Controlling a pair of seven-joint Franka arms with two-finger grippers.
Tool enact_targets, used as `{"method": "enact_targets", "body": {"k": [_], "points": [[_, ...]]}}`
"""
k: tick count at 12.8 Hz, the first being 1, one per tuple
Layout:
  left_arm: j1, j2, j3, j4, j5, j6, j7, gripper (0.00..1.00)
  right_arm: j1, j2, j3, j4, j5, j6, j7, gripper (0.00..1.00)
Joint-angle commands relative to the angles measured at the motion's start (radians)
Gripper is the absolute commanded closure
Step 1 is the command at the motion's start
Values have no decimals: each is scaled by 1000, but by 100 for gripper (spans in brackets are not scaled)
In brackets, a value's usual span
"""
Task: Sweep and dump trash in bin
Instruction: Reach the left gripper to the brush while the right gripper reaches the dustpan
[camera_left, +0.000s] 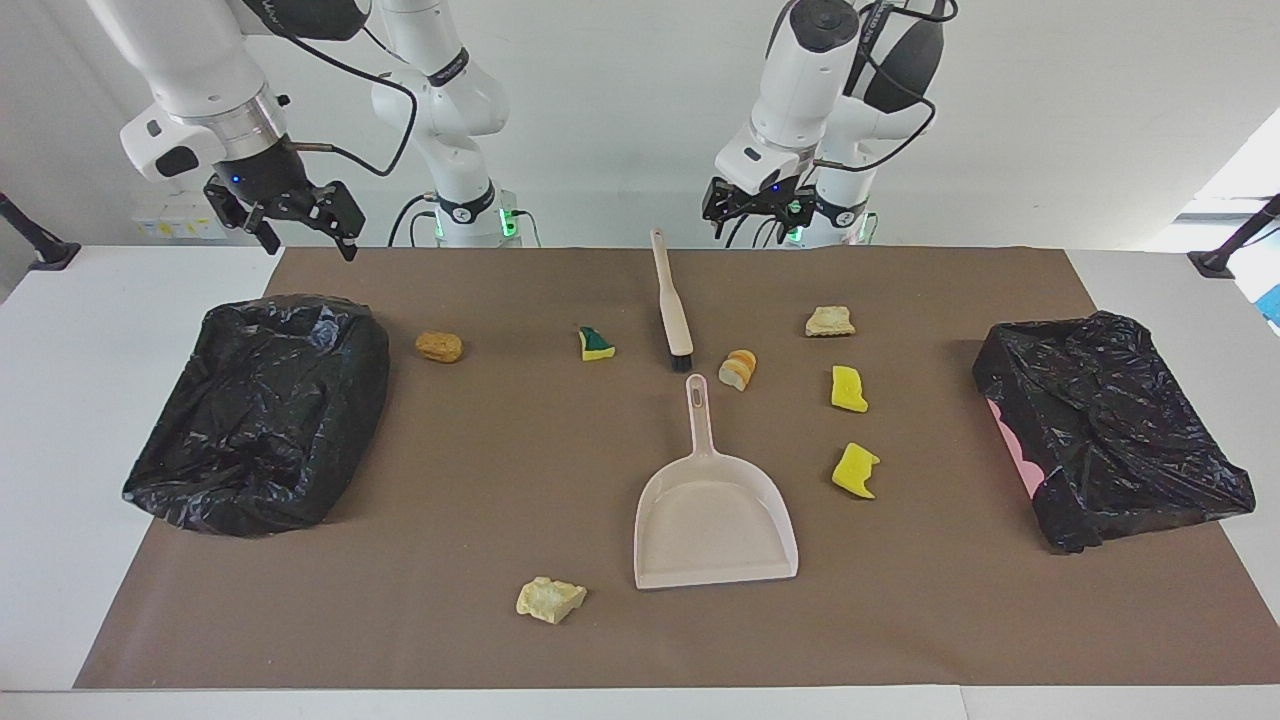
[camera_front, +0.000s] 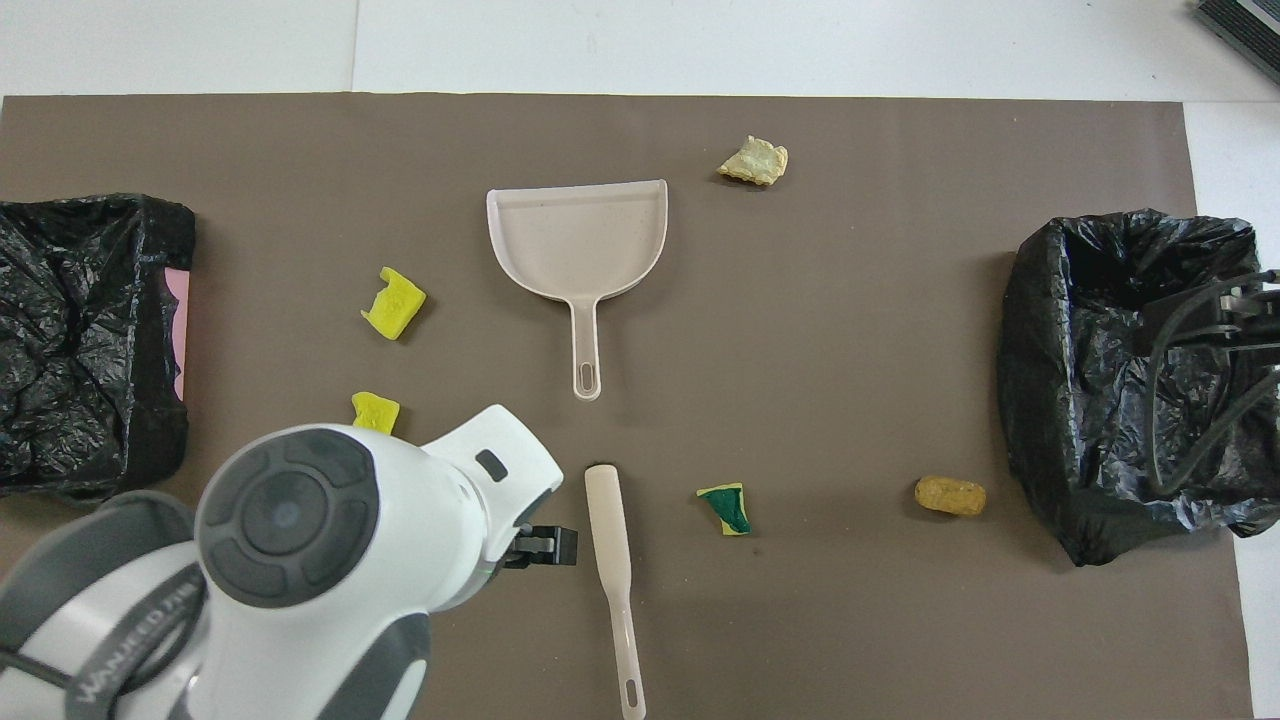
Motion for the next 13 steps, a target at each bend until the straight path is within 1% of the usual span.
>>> {"method": "enact_targets", "body": {"k": [1,2,4,6,7,8,10,11,13], "points": [[-3,-58,-74,-116,-38,106,-86,0,-1,-19,7,-29,7,9,-19,0],[-3,-58,-92,-137,-63,126,-96,0,0,-13,12,-25,12,-1,-25,0],[-7,-26,-140,-156,-68,166,-116,0,3,-3,16,-16,12,-4,-25,0],[-9,-17,-239,-244,-69,309,-207,0,4,14,36,-14,12,-2,-25,0],[-9,-14,-276,-275,-84,366,-234,0,4,36,59,-2,10,2,-25,0],[-13,10,-299,-291,-109,400,-236,0,4,60,83,10,10,10,-22,0],[-13,79,-323,-308,-114,452,-237,0,4,111,137,44,7,27,-13,0],[-13,90,-324,-324,-114,479,-234,0,17,122,148,46,-5,42,-11,0],[-15,93,-324,-338,-114,479,-234,0,104,136,147,40,-48,82,-4,0]]}}
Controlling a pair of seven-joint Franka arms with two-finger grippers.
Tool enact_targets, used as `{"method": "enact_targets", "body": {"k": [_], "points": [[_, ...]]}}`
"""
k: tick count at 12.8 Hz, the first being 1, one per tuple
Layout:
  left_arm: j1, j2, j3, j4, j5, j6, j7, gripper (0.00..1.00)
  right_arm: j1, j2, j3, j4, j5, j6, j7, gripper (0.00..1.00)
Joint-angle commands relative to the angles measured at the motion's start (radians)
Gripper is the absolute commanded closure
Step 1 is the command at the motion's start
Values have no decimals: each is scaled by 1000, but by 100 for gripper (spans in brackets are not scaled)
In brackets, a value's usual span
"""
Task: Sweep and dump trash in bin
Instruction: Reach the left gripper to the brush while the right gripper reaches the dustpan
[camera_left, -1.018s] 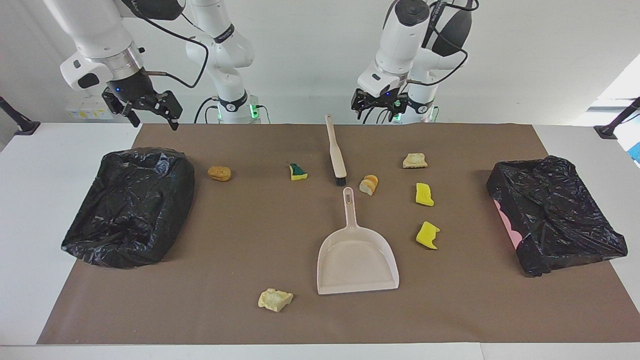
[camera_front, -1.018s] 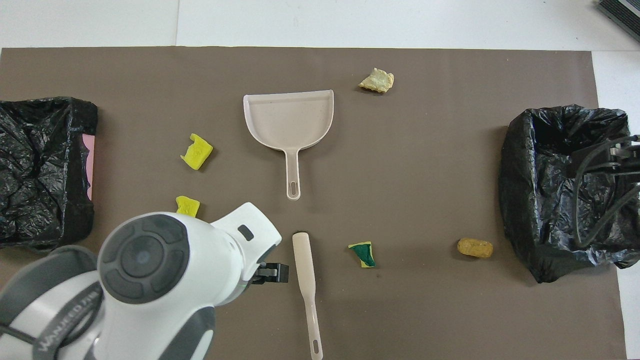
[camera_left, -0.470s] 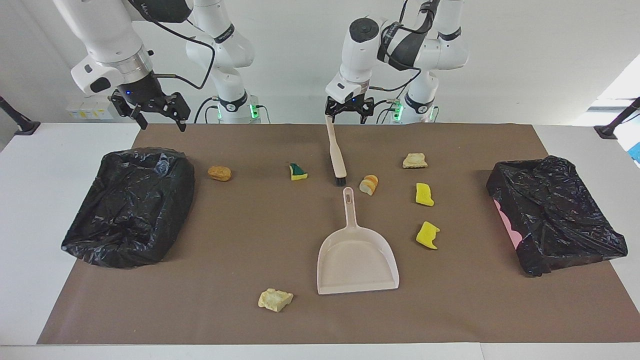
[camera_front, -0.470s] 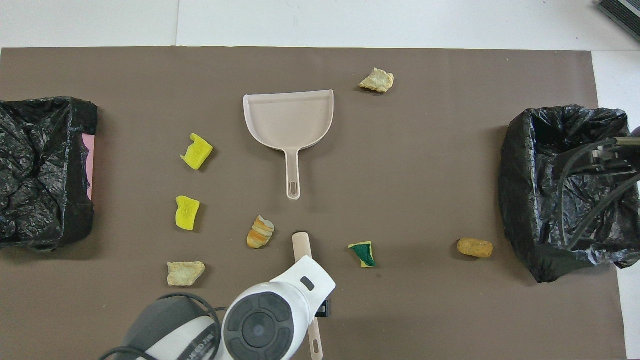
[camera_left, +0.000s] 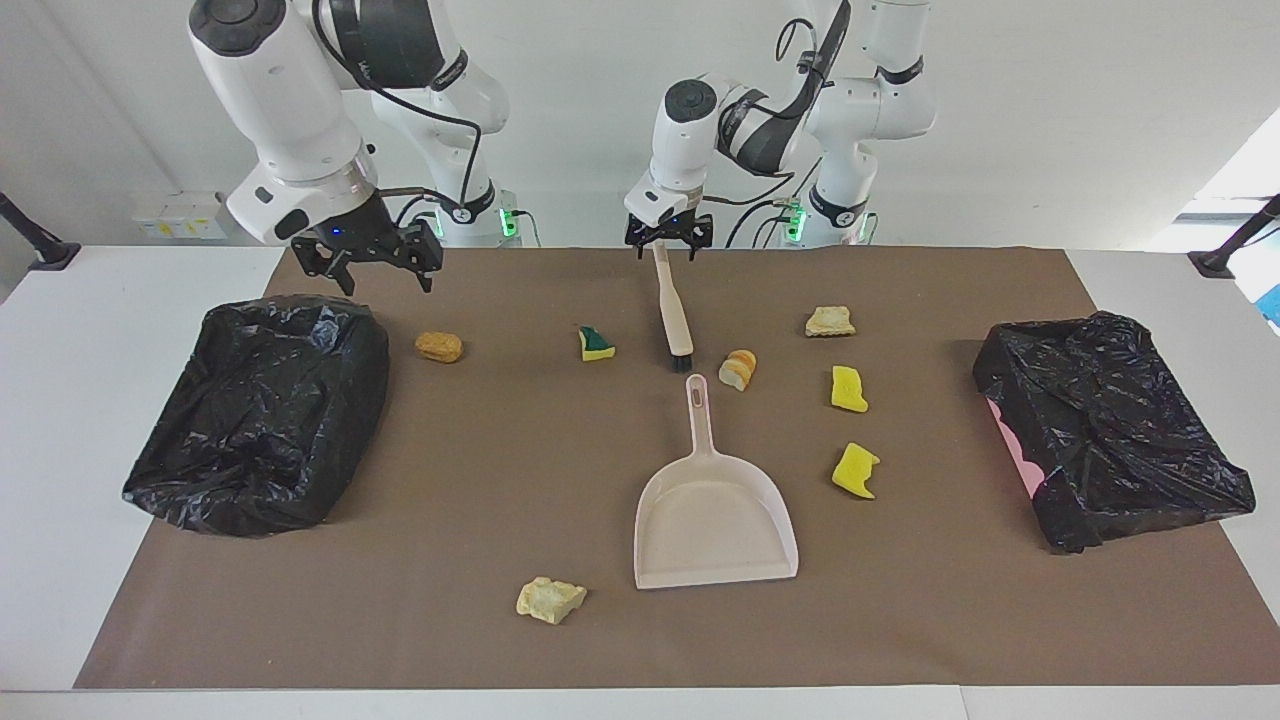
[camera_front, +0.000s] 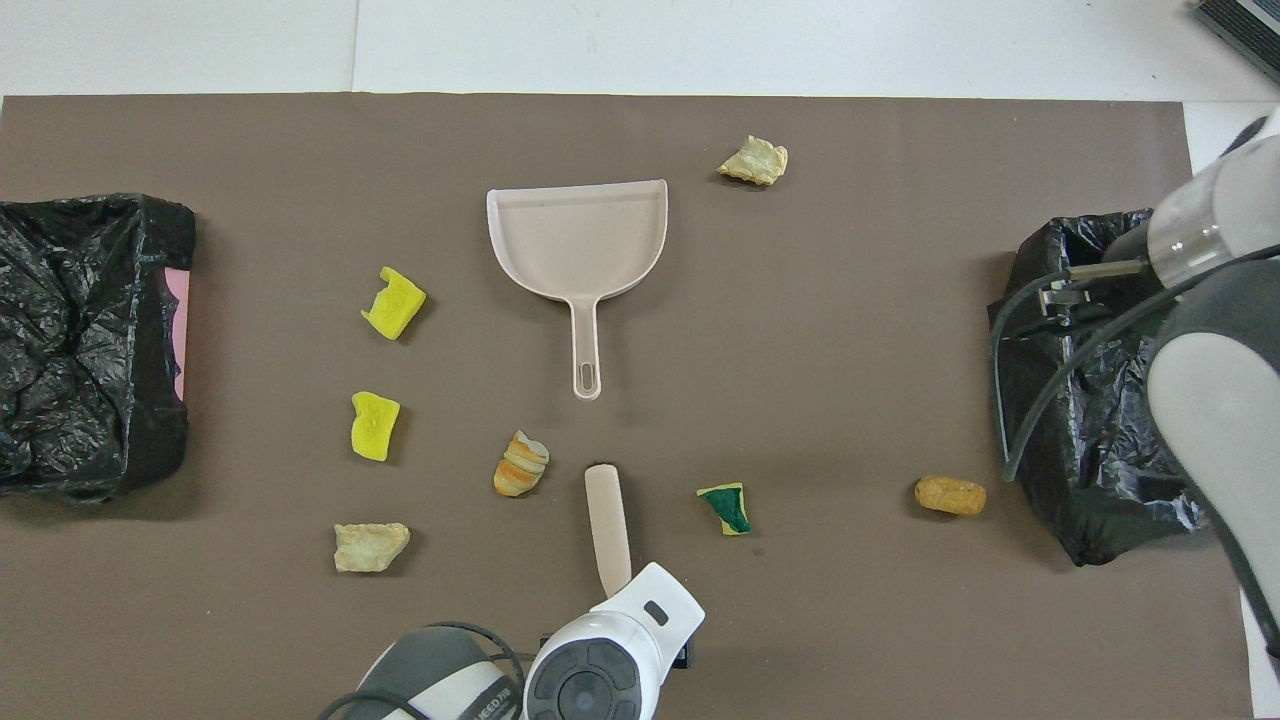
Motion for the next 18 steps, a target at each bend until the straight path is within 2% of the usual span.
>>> {"method": "enact_targets", "body": {"k": [1,3,5,6,7,9,11,15,18], "points": [[-18,6,7,-44,-13,28,12,0,76,36,7,27,-38,29,27,0],[-18,6,7,-48,-17,28,6,13,100,56,10,27,-28,58,92,0],[-20,4,7,-48,-53,25,-1,32,152,94,10,32,-21,90,146,0],[-20,4,7,-45,-56,22,-5,56,169,111,10,32,-17,116,173,0],[-20,6,7,-45,-57,19,-4,69,182,130,10,35,8,132,195,0],[-20,6,7,-40,-59,17,-1,82,200,162,12,46,29,175,268,0],[-20,6,7,-38,-59,13,15,100,232,202,10,70,29,192,295,0],[-4,6,11,-2,-59,-55,21,100,266,263,10,118,49,239,392,0],[25,-22,42,9,-56,-133,15,100,308,327,10,130,45,340,440,0]]}}
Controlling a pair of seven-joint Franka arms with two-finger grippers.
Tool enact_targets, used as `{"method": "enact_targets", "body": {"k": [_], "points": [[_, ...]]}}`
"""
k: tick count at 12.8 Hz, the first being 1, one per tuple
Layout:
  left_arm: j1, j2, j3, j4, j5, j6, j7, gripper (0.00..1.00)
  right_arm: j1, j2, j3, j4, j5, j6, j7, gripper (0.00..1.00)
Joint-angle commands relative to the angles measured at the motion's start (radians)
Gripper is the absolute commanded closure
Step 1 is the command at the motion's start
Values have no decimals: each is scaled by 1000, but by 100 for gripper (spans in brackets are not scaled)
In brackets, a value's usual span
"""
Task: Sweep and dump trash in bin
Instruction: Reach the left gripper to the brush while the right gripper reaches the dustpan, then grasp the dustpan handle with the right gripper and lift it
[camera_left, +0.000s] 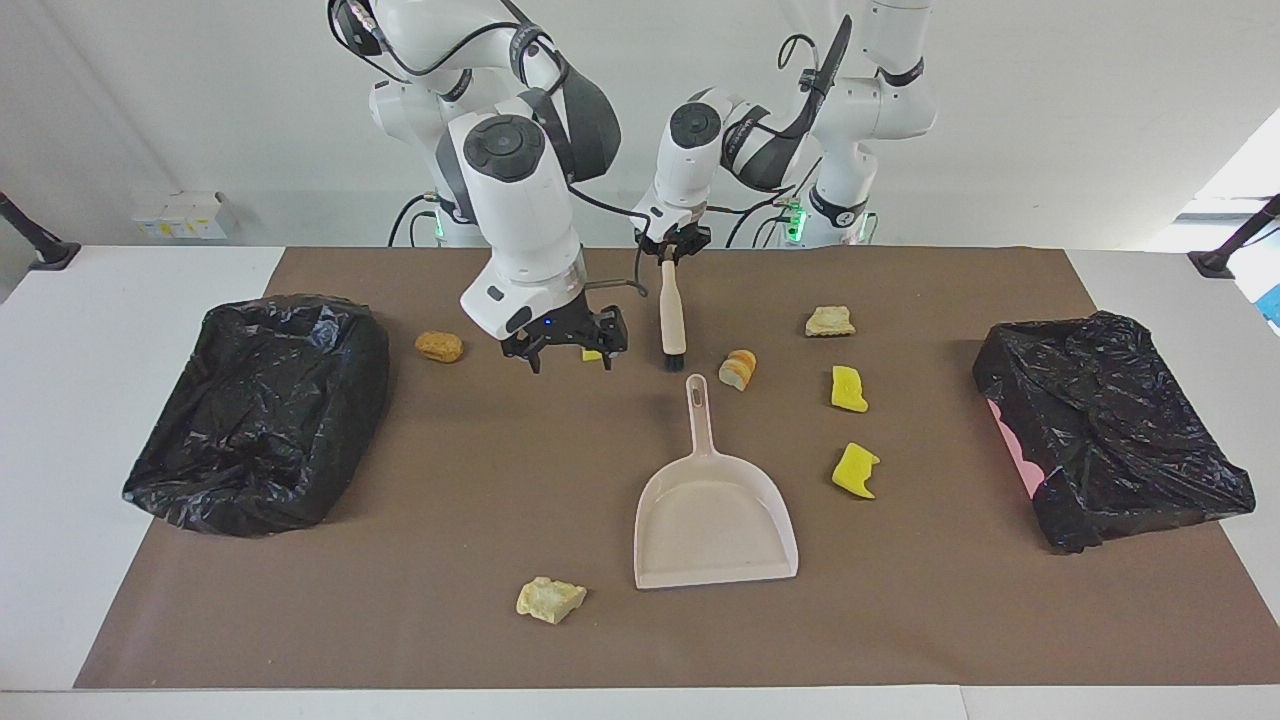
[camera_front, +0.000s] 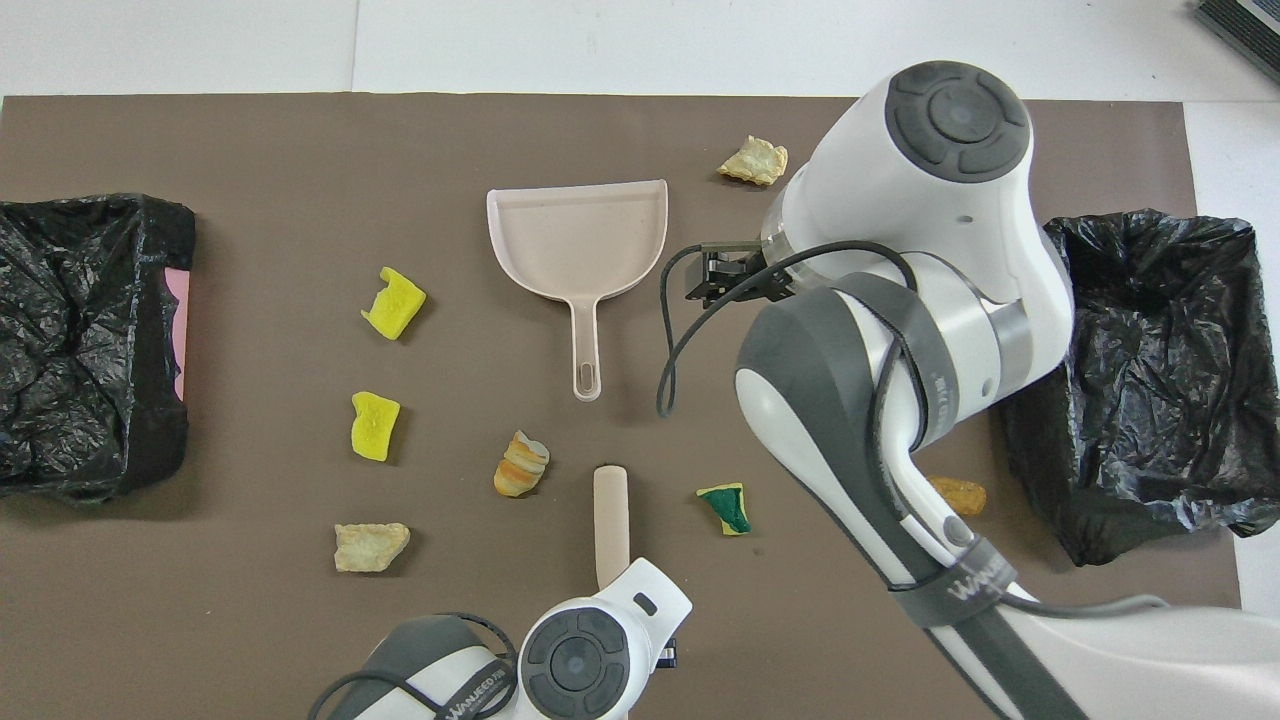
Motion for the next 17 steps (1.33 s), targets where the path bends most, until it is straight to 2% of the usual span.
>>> {"method": "enact_targets", "body": {"k": [1,4,8,13,15,17], "points": [[14,-61,78,11,-12,-110,4,100,21,93,4,47,6,72,47,0],[19,-146,184,8,16,-243,7,100,47,131,4,47,-4,115,91,0],[25,-236,316,5,91,-397,-4,100,130,168,3,30,-44,207,137,0],[74,-275,326,-35,154,-467,-117,100,192,235,-2,31,-92,261,220,0],[70,-275,391,-50,152,-469,-189,100,222,260,3,30,-161,284,246,0],[64,-299,424,-90,154,-472,-208,100,222,265,3,30,-178,284,245,16]]}}
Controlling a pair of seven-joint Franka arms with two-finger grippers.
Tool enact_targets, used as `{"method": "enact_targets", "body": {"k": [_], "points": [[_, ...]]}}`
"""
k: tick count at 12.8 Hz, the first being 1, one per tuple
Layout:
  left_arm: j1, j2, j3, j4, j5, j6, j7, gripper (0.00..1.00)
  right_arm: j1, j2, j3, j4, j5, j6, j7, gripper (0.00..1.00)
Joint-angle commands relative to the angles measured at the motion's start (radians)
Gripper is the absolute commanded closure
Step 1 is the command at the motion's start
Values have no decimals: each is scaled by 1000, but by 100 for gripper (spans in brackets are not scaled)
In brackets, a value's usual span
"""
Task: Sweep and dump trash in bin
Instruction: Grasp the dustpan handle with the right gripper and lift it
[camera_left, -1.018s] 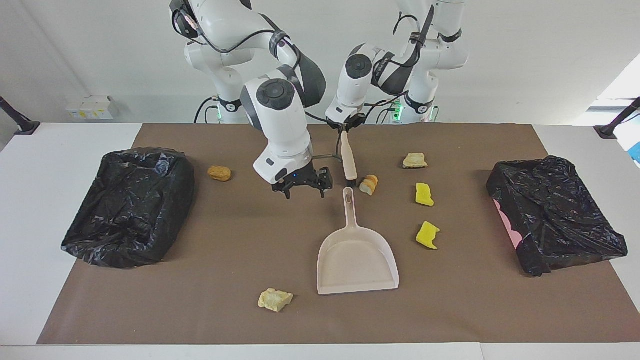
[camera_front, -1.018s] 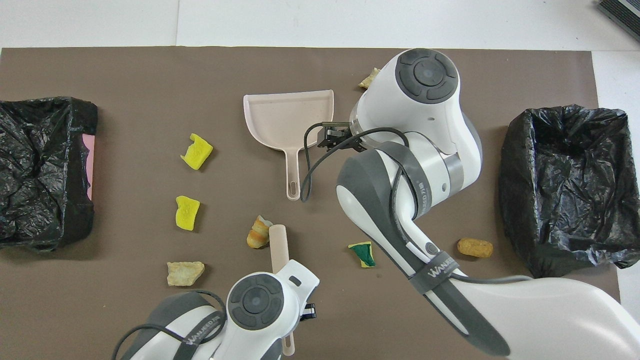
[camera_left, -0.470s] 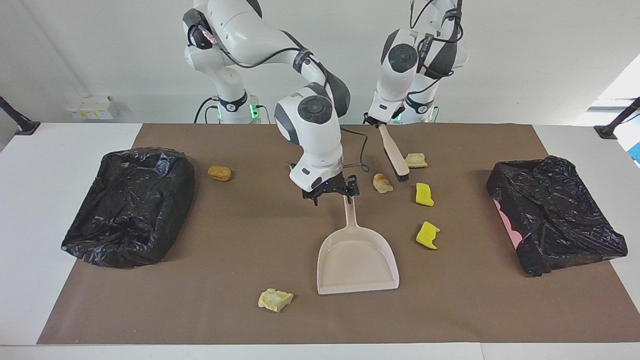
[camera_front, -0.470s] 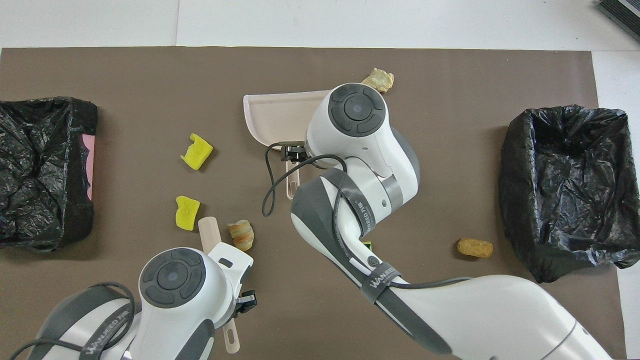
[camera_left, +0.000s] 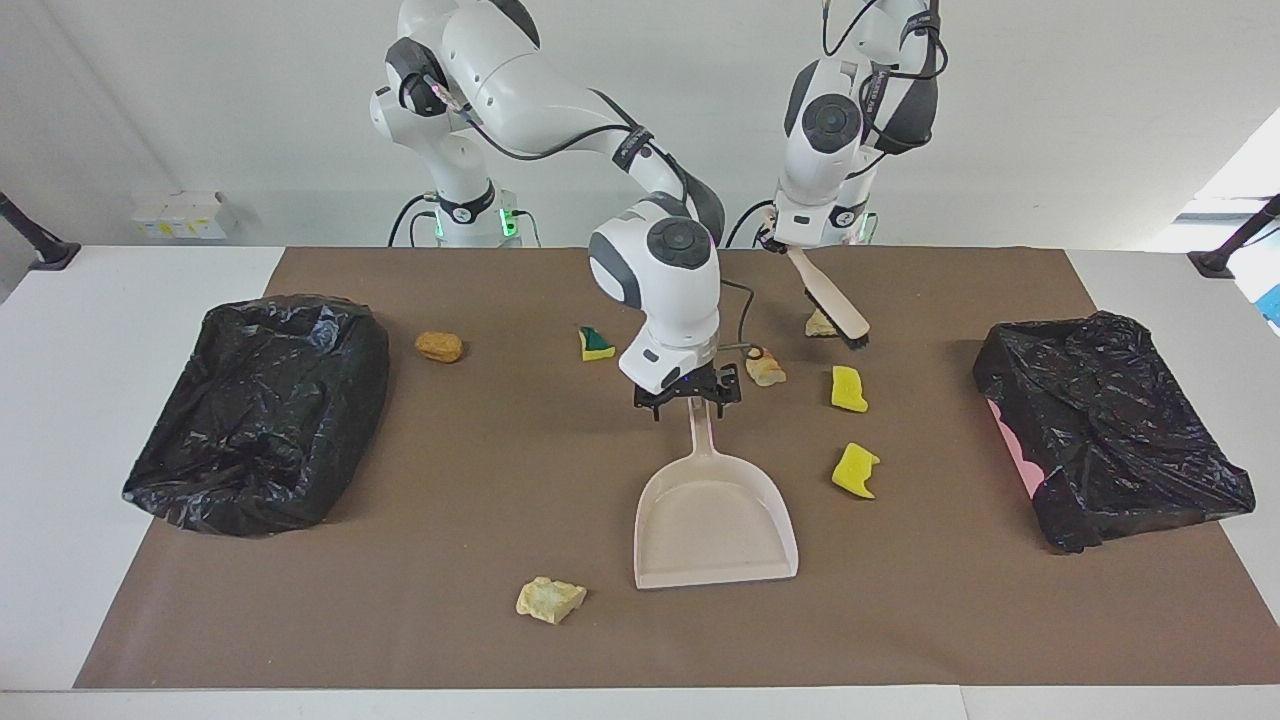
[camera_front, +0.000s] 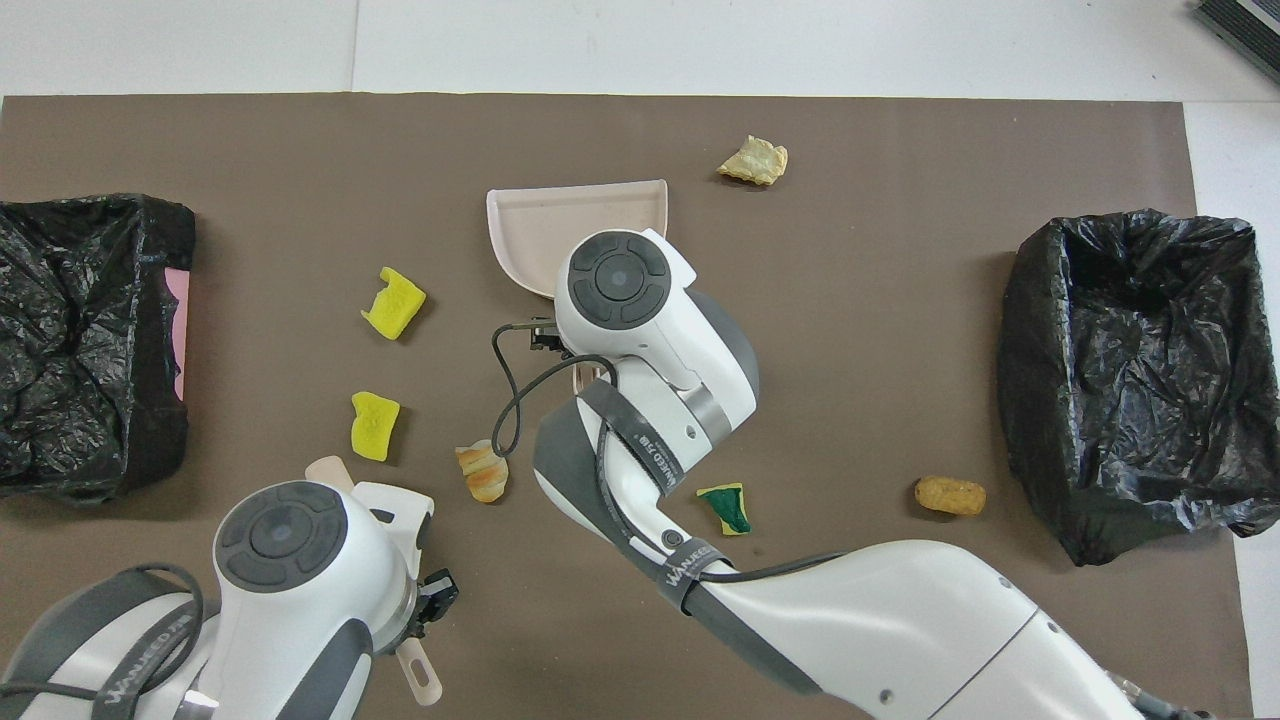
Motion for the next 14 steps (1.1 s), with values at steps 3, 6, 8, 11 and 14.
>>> {"method": "enact_targets", "body": {"k": [3,6,8,11,14], "points": [[7,-97,29,-103,8,-16,-64,100,-4,14,5,18,-35,10,19,51],[1,-97,29,-151,8,4,-182,100,-4,11,5,18,-45,7,10,76],[-8,-97,27,-177,0,18,-189,100,-5,11,5,18,-49,-5,8,100],[-10,-84,24,-186,-21,79,-238,100,-25,-11,7,18,-45,-10,-18,100],[-30,-23,21,-177,-92,222,-232,100,-37,-70,7,-14,-28,-45,-145,100]]}}
